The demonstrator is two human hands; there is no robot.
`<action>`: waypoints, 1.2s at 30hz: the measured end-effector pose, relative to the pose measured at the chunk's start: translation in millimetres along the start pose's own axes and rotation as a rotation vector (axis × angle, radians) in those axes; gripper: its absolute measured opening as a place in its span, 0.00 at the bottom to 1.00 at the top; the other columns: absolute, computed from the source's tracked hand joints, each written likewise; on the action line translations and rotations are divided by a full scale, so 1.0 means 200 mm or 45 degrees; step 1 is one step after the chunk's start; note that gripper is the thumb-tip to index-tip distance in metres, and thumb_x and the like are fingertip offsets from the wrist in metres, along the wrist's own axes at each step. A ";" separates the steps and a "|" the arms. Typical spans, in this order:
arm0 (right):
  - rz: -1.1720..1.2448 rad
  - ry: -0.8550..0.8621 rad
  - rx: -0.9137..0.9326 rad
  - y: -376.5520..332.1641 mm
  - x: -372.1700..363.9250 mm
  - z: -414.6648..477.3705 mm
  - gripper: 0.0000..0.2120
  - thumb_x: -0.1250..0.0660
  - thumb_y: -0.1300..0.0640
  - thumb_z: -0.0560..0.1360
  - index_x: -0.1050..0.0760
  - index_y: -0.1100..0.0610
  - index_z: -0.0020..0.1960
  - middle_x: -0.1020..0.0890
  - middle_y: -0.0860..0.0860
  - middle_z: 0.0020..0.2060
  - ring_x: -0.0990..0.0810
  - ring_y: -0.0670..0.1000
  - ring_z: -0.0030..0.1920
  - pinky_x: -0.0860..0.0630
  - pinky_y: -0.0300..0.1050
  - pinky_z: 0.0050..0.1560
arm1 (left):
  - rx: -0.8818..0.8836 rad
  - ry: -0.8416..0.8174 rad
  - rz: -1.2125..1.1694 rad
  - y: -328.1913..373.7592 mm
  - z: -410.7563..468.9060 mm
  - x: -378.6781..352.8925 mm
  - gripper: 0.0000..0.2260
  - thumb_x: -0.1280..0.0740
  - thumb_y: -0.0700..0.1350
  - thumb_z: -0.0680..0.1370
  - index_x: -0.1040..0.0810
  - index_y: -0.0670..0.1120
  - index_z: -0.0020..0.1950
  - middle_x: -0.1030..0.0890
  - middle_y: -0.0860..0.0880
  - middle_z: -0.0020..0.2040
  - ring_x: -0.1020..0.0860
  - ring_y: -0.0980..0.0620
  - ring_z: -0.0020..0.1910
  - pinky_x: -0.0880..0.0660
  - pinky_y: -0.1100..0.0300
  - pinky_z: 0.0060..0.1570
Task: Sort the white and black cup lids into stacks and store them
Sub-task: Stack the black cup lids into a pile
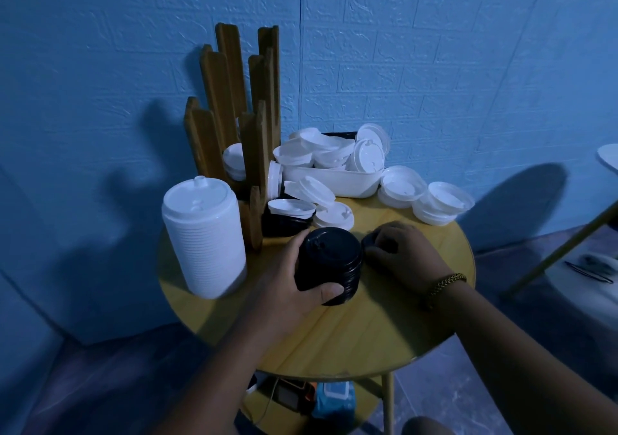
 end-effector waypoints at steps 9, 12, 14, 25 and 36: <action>-0.078 0.073 -0.405 0.06 0.04 -0.08 0.35 0.31 0.34 0.73 0.34 0.50 0.73 0.34 0.55 0.70 0.36 0.58 0.70 0.32 0.55 0.67 | 0.003 0.003 -0.008 0.00 -0.01 0.01 0.43 0.24 0.66 0.69 0.44 0.70 0.77 0.32 0.70 0.68 0.34 0.65 0.69 0.34 0.62 0.59; -0.286 -0.074 -0.457 0.06 0.01 -0.08 0.35 0.36 0.28 0.71 0.31 0.50 0.69 0.29 0.54 0.64 0.31 0.57 0.64 0.29 0.54 0.60 | -0.006 0.014 -0.001 0.00 0.00 0.01 0.42 0.23 0.65 0.69 0.43 0.70 0.77 0.31 0.72 0.67 0.34 0.67 0.68 0.34 0.65 0.56; -0.238 -0.131 -0.430 0.06 0.02 -0.07 0.31 0.35 0.34 0.75 0.31 0.50 0.70 0.29 0.54 0.65 0.31 0.57 0.65 0.29 0.54 0.63 | -0.004 0.020 0.006 0.00 0.00 0.01 0.42 0.23 0.64 0.69 0.43 0.70 0.77 0.32 0.71 0.67 0.34 0.67 0.68 0.34 0.63 0.58; -0.332 -0.098 -0.308 -0.07 -0.05 0.05 0.34 0.34 0.30 0.71 0.31 0.51 0.67 0.31 0.55 0.63 0.31 0.56 0.64 0.27 0.56 0.63 | -0.016 0.023 -0.005 -0.01 -0.01 0.02 0.42 0.24 0.67 0.68 0.43 0.71 0.77 0.32 0.67 0.73 0.34 0.63 0.71 0.33 0.56 0.64; -0.152 -0.189 -0.401 0.05 0.03 -0.06 0.47 0.31 0.31 0.69 0.46 0.49 0.79 0.39 0.56 0.74 0.37 0.58 0.73 0.32 0.56 0.71 | -0.029 0.036 -0.029 -0.01 0.01 0.00 0.41 0.23 0.64 0.69 0.41 0.70 0.76 0.31 0.71 0.67 0.34 0.71 0.65 0.35 0.67 0.56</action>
Point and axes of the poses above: each hand's wrist, its own z-axis towards the middle knuckle, its own x-axis out of the back of the hand, y = z × x, the point moved 4 cm from there along z, towards the middle knuckle
